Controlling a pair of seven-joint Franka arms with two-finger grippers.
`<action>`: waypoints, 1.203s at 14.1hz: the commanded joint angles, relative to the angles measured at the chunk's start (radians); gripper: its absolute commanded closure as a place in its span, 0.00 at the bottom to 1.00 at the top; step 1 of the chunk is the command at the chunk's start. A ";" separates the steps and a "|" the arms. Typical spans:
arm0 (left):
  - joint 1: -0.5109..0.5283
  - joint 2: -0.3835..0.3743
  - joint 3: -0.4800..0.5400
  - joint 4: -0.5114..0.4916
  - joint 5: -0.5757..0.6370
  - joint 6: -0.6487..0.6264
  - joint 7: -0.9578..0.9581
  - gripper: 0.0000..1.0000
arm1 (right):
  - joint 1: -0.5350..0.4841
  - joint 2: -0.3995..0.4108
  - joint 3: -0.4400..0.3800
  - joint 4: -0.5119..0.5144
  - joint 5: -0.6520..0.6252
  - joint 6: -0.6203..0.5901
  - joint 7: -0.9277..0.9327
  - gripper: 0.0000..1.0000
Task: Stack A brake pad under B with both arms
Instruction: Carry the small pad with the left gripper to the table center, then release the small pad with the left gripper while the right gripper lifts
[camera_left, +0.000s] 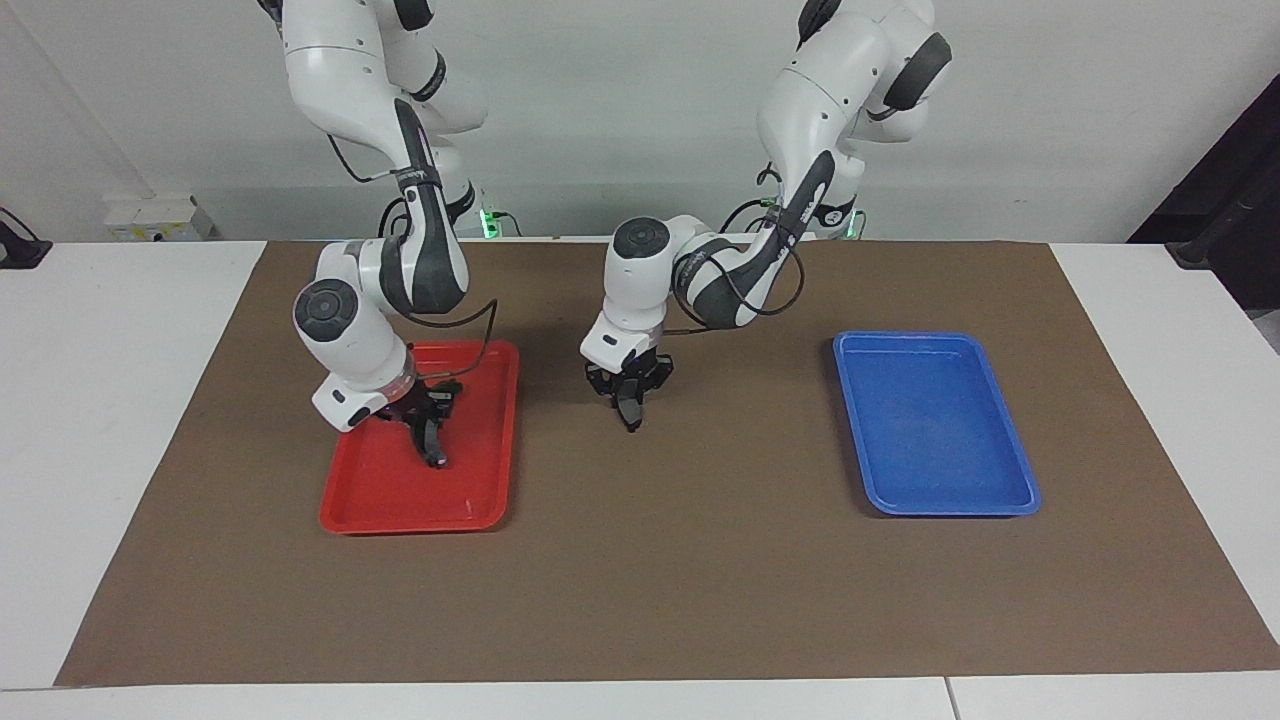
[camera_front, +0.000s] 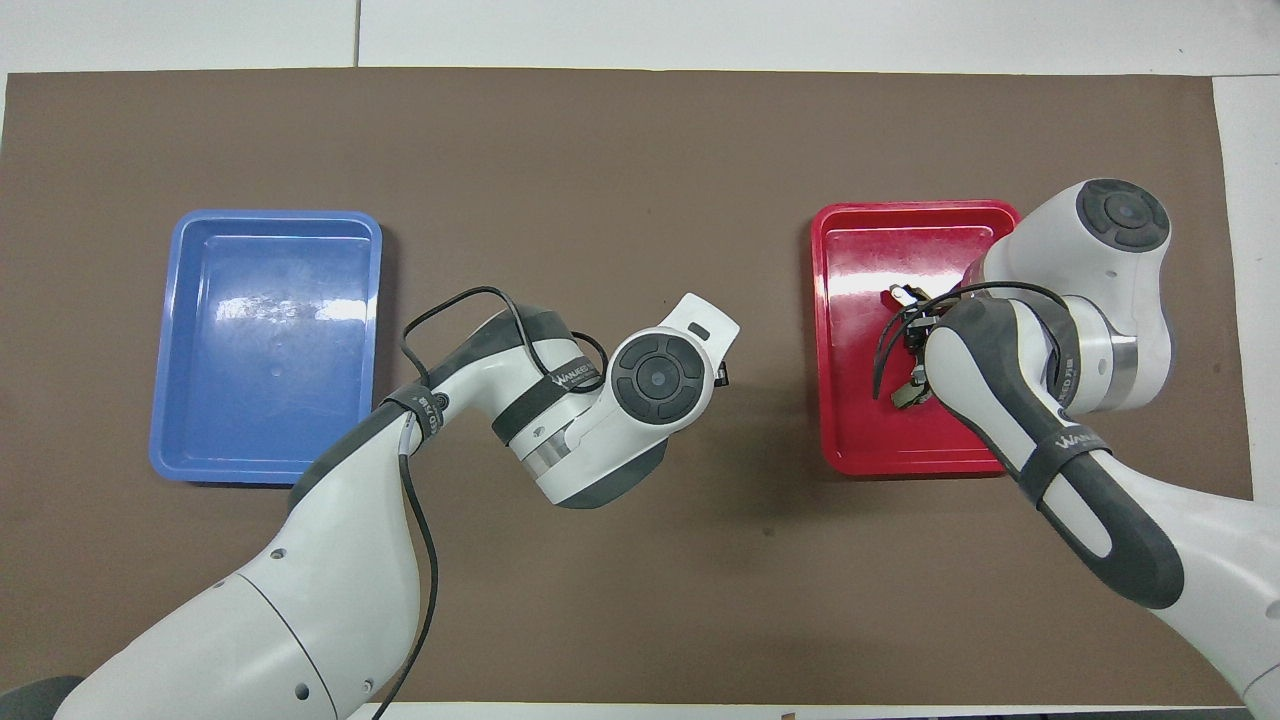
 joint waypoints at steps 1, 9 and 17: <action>-0.022 0.018 0.022 0.044 0.021 -0.008 -0.019 0.58 | -0.011 -0.031 0.003 0.068 -0.007 -0.098 -0.040 1.00; -0.022 0.017 0.027 0.123 0.022 -0.120 -0.011 0.37 | 0.002 -0.034 0.008 0.171 -0.010 -0.205 -0.040 1.00; 0.037 -0.087 0.064 0.182 0.024 -0.312 0.051 0.01 | 0.083 -0.019 0.016 0.280 0.005 -0.276 -0.036 1.00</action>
